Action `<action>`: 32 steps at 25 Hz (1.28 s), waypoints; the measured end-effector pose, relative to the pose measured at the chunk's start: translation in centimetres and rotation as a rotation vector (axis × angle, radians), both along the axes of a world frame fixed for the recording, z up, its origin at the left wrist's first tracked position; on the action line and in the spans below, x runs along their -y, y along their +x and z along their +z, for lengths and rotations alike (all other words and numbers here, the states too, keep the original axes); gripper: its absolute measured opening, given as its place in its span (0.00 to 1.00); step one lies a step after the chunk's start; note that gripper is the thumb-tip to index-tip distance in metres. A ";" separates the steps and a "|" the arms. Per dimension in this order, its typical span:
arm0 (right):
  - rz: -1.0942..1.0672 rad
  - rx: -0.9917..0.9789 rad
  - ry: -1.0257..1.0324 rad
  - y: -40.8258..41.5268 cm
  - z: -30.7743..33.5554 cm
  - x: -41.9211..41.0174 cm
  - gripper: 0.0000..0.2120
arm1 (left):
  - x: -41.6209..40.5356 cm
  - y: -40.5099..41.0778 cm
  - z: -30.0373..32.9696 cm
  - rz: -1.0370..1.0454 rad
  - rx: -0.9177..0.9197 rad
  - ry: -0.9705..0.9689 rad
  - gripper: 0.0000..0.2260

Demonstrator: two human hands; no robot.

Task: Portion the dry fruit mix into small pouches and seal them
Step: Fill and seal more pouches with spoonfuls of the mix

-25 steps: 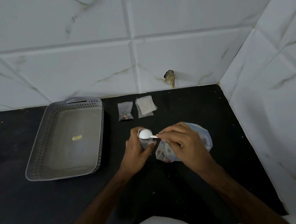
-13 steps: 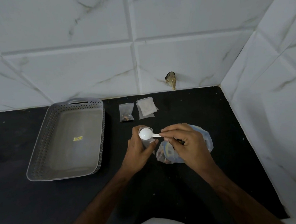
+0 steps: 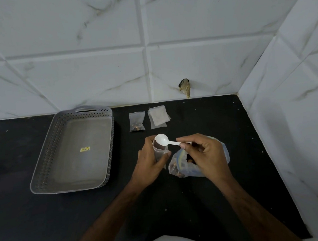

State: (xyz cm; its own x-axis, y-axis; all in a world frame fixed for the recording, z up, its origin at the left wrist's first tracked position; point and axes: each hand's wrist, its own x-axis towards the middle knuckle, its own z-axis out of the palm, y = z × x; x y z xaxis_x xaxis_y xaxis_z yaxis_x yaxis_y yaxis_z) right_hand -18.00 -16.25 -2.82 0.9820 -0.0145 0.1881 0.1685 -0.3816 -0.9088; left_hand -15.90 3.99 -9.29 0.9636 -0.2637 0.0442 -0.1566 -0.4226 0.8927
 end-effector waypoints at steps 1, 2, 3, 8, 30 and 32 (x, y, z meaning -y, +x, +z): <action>-0.036 -0.090 0.105 -0.1 0.2 0.1 0.10 | -0.3 0.1 -0.2 -0.001 -0.007 0.029 0.21; -0.079 -0.170 0.204 -0.1 0.3 0.4 0.10 | -0.7 0.2 -0.5 -0.002 -0.011 0.076 0.21; -0.124 -0.235 0.284 -0.1 0.4 0.9 0.10 | -1.1 0.5 -0.8 -0.004 -0.012 0.149 0.22; -0.285 -0.427 0.343 -0.2 -1.3 5.1 0.09 | -4.1 1.6 -2.9 -0.012 -0.066 0.702 0.26; -0.111 -0.439 -0.404 -0.8 -6.7 7.4 0.10 | 2.9 2.0 -0.5 -0.137 0.009 0.529 0.27; -0.100 -0.411 -0.430 -0.4 -6.6 6.9 0.11 | 6.1 2.7 -0.2 -0.166 -0.191 0.482 0.32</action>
